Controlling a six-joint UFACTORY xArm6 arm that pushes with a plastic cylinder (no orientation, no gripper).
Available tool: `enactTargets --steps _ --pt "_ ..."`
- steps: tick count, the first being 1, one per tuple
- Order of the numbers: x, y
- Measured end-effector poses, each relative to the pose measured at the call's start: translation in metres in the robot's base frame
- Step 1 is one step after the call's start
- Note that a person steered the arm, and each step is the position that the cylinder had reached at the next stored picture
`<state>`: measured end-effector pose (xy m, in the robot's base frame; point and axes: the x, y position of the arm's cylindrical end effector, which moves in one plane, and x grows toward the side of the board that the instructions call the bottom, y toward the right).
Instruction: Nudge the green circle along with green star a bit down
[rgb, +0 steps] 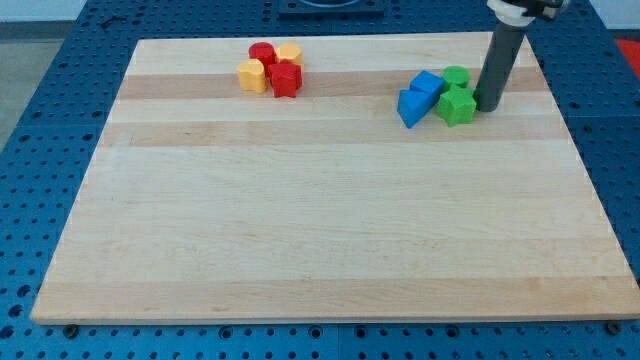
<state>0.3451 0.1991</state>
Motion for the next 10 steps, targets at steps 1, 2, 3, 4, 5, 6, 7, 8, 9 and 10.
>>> enactTargets --steps 1,2,3,4,5,6,7,8,9,10 --pt "0.0 0.0" --pt "0.001 0.002" --pt "-0.019 0.045" --pt "-0.072 0.065" --pt "-0.11 -0.005" --pt "-0.125 -0.099" --pt "-0.128 -0.109" --pt "-0.128 -0.112" --pt "-0.129 -0.124" --pt "-0.129 -0.135"
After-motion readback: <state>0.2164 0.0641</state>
